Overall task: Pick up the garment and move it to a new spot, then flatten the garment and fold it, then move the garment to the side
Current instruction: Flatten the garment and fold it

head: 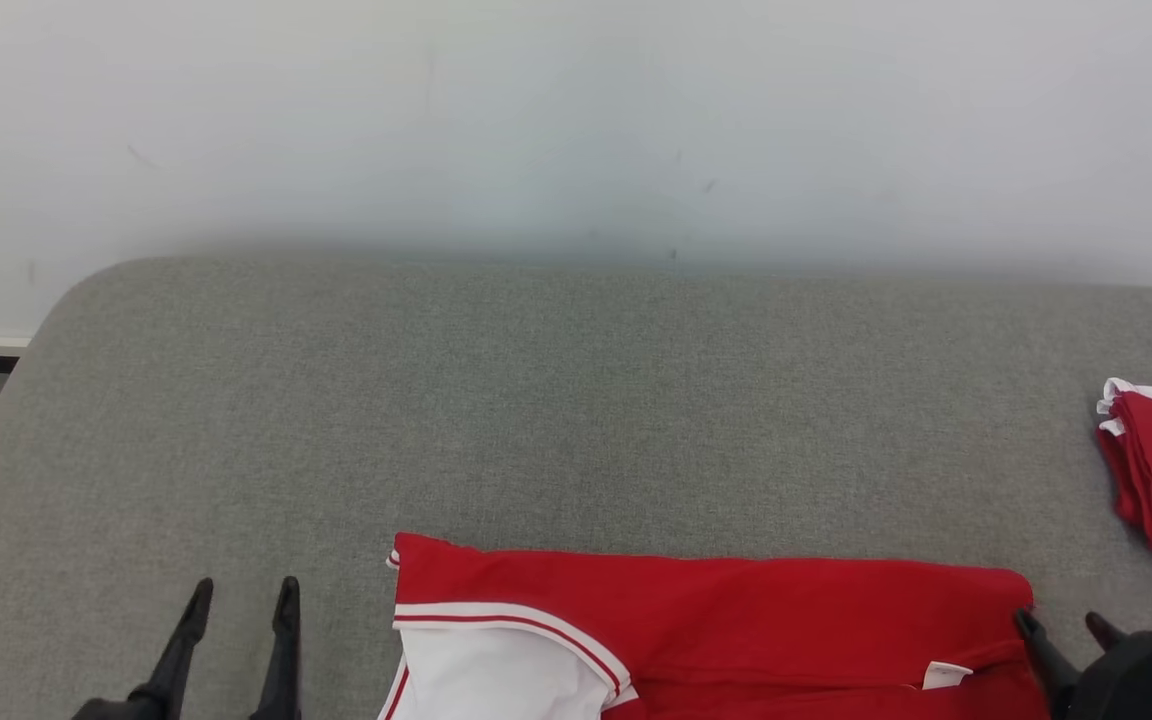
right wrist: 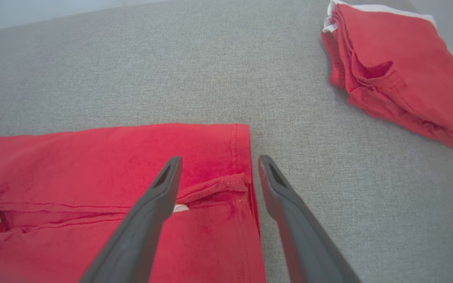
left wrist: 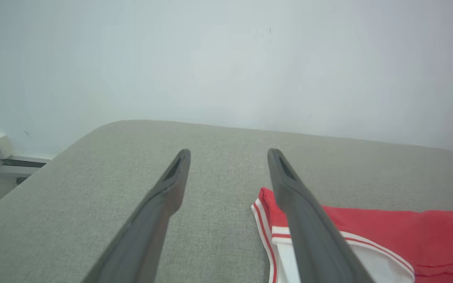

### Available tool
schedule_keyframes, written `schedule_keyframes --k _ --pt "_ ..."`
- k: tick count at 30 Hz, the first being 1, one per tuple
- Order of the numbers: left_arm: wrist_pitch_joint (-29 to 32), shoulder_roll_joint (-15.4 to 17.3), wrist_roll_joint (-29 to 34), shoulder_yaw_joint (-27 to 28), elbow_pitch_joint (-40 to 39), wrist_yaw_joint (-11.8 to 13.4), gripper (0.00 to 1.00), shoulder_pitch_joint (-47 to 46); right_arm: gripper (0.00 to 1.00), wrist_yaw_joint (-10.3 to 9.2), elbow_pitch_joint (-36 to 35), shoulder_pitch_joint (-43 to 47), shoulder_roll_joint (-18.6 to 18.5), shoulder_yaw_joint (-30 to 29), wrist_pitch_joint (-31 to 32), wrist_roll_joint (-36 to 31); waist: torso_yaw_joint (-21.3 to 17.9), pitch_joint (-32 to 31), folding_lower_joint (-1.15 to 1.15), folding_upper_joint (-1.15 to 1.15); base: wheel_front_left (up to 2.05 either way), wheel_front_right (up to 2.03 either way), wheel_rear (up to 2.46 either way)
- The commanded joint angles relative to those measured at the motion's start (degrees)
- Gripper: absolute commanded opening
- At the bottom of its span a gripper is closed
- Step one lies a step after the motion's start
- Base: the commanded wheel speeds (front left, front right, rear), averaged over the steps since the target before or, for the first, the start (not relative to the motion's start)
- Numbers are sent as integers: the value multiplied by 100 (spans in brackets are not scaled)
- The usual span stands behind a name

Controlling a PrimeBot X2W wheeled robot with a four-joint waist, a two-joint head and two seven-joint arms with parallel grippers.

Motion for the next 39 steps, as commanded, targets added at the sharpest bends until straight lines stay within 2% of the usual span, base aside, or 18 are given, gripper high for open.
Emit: schedule_keyframes --k 1,7,16,21,27,32,39 --pt "-15 -62 134 169 -85 -126 100 122 100 -11 -21 103 140 -50 25 -72 25 -29 1 0 0 0 0" --pt "-16 -183 429 878 -299 -725 100 382 100 -11 -81 114 643 -341 357 -304 14 -4 1 0 0 0 0" --pt "-17 -187 415 1368 -326 -1101 100 523 100 -10 152 -267 985 -780 644 -807 47 170 1 0 0 0 0" --pt "-17 -199 406 1356 -229 -1189 100 440 100 -11 326 -573 1106 -1025 785 -1142 103 265 1 0 0 0 0" --pt "-9 -277 442 1255 -211 -1173 100 344 100 -11 730 -740 1135 -1146 1072 -1438 179 368 1 0 0 0 0" --pt "26 -321 448 1176 -195 -1154 100 280 100 -11 950 -698 1136 -1175 1327 -1353 238 407 1 0 0 0 0" --pt "22 -316 443 1154 -225 -1117 100 287 100 -11 1060 -842 1138 -1076 1138 -1405 264 448 1 0 0 0 0"
